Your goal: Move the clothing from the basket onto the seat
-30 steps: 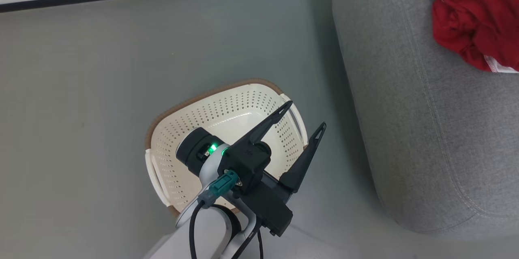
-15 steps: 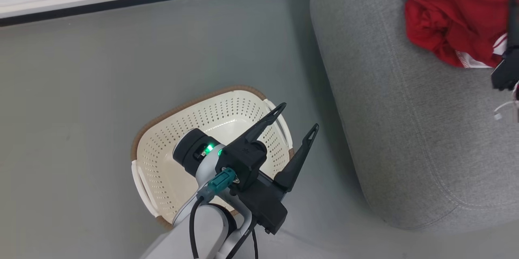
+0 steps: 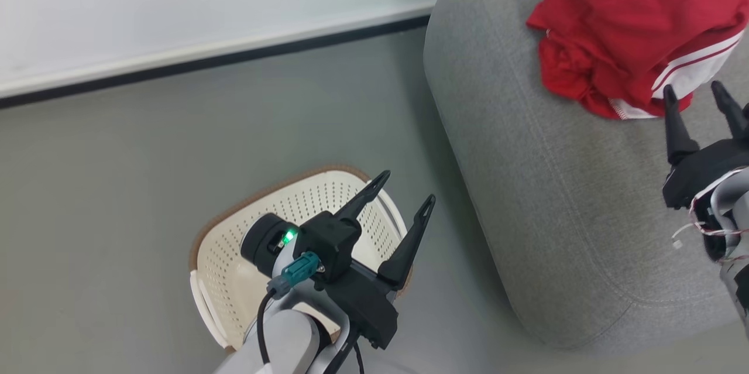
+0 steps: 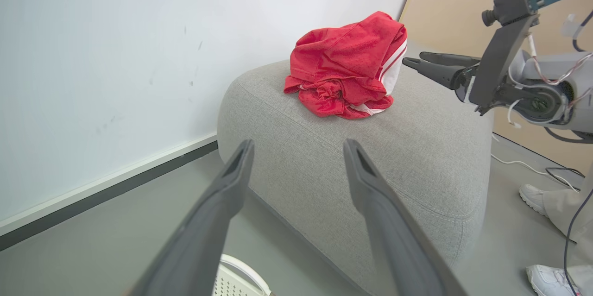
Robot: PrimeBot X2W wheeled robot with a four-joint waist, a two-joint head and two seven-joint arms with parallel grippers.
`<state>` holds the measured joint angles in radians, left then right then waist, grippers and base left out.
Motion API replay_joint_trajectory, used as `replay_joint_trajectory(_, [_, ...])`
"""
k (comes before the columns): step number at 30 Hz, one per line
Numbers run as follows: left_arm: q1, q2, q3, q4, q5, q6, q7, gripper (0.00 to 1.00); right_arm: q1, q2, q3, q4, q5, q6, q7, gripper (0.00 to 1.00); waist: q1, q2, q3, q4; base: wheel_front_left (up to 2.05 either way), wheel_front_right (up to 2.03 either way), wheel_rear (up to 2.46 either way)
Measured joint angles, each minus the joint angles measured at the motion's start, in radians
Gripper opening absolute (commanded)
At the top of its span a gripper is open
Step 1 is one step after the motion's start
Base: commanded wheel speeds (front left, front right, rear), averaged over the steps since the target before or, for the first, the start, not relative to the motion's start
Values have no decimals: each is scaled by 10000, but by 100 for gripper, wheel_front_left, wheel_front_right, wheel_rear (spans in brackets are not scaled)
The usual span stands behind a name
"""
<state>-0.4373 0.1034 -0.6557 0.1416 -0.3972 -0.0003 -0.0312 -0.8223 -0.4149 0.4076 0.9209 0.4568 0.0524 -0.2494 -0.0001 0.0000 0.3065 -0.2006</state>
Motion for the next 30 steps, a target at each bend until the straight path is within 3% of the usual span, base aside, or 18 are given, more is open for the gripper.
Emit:
replay_joint_trajectory(17, [1664,-8,892,984,-848,456,-1149,100,2310,585,113,-2683,-301,-98,-40,100,-2,-1,-2236,250,0,0,0])
replay_joint_trajectory(30, [3396,855,1994,1110,-1028,905,-1739,100,4590,945,54,-4711,-378,-888,-44,100,-2,-2,-3694,1019,0,0,0])
